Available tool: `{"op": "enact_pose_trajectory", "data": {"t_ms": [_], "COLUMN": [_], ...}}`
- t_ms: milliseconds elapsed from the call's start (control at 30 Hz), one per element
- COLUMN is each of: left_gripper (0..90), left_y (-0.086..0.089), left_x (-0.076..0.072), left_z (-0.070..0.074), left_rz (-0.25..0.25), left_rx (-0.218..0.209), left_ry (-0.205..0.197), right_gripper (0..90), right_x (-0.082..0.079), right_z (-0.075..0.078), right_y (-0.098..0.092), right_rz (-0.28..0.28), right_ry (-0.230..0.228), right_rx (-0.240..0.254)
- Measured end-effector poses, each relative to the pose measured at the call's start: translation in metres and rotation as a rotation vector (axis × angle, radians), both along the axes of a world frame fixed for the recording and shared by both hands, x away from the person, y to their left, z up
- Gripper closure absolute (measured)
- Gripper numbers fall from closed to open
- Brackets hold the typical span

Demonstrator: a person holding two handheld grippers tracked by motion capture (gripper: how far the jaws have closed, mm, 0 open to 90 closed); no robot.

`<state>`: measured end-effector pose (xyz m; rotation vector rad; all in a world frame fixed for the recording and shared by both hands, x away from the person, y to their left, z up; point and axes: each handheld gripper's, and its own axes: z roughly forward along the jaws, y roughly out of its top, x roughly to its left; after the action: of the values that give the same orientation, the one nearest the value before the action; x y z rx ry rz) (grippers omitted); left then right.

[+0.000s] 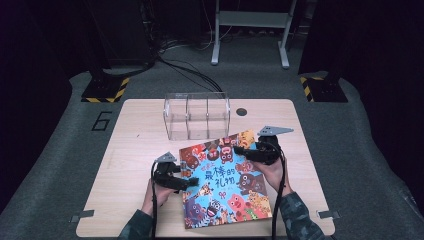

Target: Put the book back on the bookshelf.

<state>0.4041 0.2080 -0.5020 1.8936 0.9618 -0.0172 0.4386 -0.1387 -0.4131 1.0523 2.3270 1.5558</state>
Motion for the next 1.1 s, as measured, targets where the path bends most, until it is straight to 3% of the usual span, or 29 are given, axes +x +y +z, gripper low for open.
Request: {"op": "enact_pose_trajectory", "data": {"t_ms": [33, 100, 200, 267, 533, 567, 767, 833, 900, 1000, 1100], "left_gripper": [5.2, 5.2, 5.4, 5.4, 5.5, 5.6, 6.9, 7.0, 7.7, 9.2, 9.7], "left_y": [0.000, 0.000, 0.000, 0.000, 0.000, 0.001, 0.002, 0.004, 0.005, 0.006, 0.007], "left_x": [0.000, 0.000, 0.000, 0.000, 0.001, 0.001, 0.002, 0.002, 0.001, 0.000, 0.000], "left_z": [0.000, 0.000, 0.001, 0.001, 0.000, 0.001, 0.001, 0.001, 0.004, 0.009, 0.013], "left_rz": [-0.003, -0.005, -0.012, -0.019, -0.010, -0.016, -0.010, -0.014, -0.003, 0.009, -0.001], "left_rx": [0.003, 0.000, 0.010, 0.014, -0.005, 0.009, 0.004, -0.007, -0.011, -0.014, 0.013], "left_ry": [-0.001, 0.000, -0.008, -0.010, -0.008, -0.008, -0.013, -0.011, -0.031, -0.058, -0.067], "right_gripper": [59.3, 59.1, 59.1, 59.1, 56.1, 55.9, 54.5, 53.1, 50.6, 49.4, 49.2], "right_x": [0.000, -0.001, -0.001, 0.002, 0.002, 0.003, 0.007, 0.008, 0.009, 0.010, 0.011], "right_z": [0.001, 0.001, 0.002, 0.002, 0.005, 0.005, -0.002, -0.003, -0.003, -0.006, -0.006], "right_y": [0.000, 0.000, 0.000, -0.001, 0.000, 0.001, -0.002, -0.003, -0.004, -0.006, -0.007], "right_rz": [-0.003, -0.004, -0.011, -0.017, -0.033, -0.034, -0.044, -0.032, -0.016, -0.005, 0.000], "right_ry": [0.019, 0.008, 0.026, 0.073, 0.125, 0.136, 0.202, 0.203, 0.218, 0.228, 0.227], "right_rx": [-0.002, -0.012, -0.011, -0.009, -0.017, -0.045, -0.029, -0.032, -0.054, -0.045, -0.040]}}
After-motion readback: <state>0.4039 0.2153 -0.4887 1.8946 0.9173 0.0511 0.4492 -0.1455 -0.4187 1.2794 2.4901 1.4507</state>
